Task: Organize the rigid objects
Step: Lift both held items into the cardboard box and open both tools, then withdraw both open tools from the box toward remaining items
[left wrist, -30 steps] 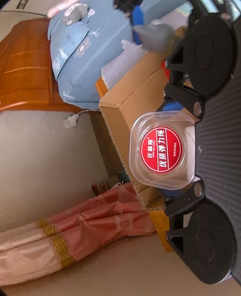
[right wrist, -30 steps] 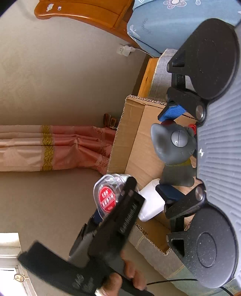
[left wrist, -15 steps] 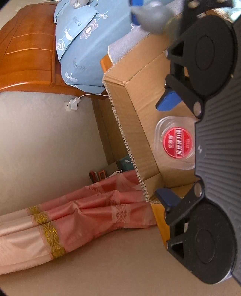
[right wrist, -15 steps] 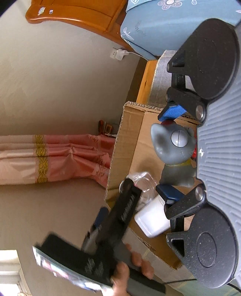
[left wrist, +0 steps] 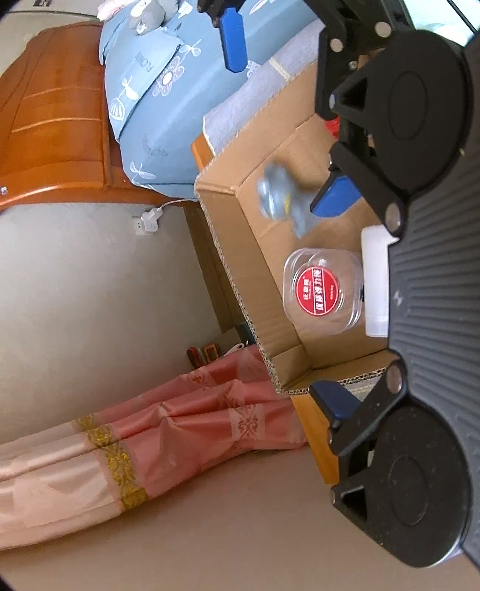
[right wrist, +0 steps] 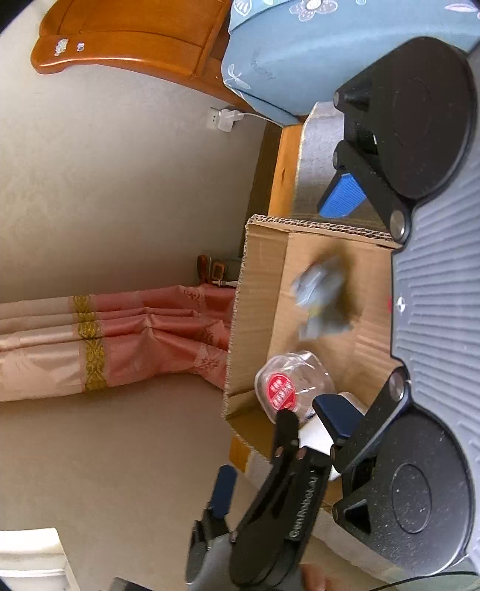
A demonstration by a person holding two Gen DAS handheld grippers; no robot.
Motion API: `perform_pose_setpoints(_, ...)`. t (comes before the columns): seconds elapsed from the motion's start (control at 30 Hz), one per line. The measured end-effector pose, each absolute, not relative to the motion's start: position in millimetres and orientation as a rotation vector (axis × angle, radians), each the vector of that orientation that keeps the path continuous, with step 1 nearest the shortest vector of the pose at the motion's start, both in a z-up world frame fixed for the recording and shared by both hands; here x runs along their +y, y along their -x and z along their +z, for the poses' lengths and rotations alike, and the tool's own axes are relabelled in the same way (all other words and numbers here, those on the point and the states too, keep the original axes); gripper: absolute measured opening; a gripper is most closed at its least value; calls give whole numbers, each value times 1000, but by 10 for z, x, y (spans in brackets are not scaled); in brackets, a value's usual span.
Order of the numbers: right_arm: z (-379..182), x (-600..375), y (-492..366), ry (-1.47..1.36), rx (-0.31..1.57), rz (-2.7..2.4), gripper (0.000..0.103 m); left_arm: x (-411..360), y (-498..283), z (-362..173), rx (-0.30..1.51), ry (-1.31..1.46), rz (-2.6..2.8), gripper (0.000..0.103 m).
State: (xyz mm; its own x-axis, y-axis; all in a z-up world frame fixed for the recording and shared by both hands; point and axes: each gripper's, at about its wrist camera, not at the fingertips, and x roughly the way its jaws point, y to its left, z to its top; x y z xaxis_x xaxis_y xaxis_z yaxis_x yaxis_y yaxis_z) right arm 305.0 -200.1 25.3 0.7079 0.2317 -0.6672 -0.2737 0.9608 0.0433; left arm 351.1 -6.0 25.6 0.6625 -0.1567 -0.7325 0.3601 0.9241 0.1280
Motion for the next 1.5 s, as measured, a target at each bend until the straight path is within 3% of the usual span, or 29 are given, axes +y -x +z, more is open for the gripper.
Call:
perform_pose_setpoints(0.6,163,-2040,-1958,85,680,302,103,-16,-2386,423,715,-269,-284,101)
perform_pose_setpoints(1.03,-210,-2096,-1159,108,626,285,103,117,-1762,-104,820,-194,-223,101)
perform_pose_setpoints(1.5,-527,-1898,-818,181,657,328,103,111,-1752,-555,918,-29,-203,101)
